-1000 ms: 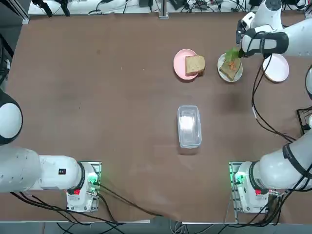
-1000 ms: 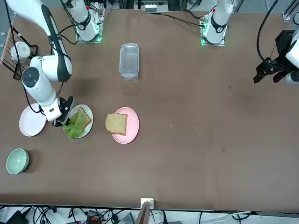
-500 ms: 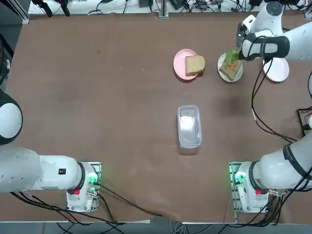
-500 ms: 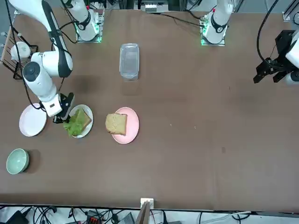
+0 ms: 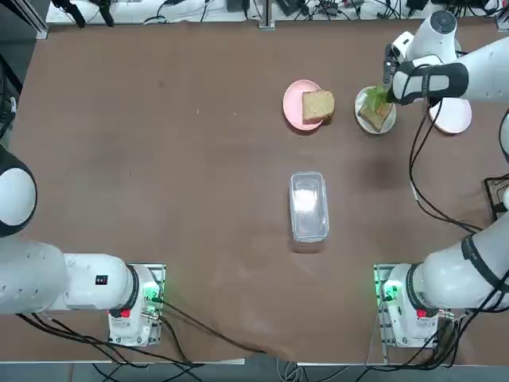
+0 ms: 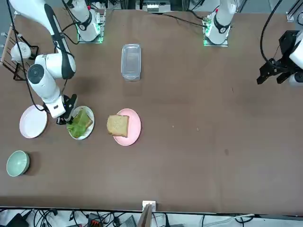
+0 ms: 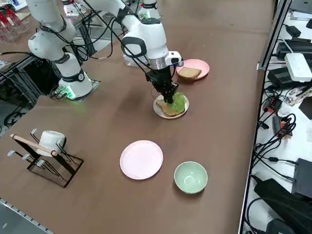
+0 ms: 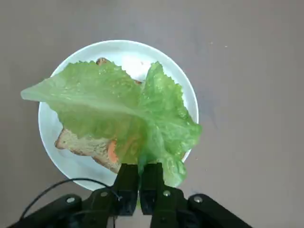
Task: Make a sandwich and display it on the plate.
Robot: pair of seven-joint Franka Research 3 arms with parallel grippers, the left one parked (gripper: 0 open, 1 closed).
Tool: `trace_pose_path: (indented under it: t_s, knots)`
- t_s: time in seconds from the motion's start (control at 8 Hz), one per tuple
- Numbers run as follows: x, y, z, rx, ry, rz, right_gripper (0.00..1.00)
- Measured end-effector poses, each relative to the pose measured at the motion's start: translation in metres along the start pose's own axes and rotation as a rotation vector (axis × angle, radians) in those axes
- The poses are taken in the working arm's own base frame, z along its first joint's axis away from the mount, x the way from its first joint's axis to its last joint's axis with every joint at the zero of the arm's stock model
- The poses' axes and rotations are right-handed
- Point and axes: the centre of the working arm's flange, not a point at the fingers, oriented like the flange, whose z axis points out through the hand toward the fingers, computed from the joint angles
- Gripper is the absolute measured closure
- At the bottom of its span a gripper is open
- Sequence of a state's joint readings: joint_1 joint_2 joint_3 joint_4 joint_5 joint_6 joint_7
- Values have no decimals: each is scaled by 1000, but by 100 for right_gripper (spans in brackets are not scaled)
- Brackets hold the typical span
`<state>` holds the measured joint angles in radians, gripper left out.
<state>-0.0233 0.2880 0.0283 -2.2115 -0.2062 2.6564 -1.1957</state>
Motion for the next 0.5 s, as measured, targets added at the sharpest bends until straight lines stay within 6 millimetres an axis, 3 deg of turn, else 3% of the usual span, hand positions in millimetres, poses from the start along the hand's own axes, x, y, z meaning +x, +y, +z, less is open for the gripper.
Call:
trace_pose_path:
  t_s: [0.38, 0.5]
  knots:
    - [0, -2, 6, 7, -7, -12, 81]
    - [0, -2, 7, 8, -8, -17, 65]
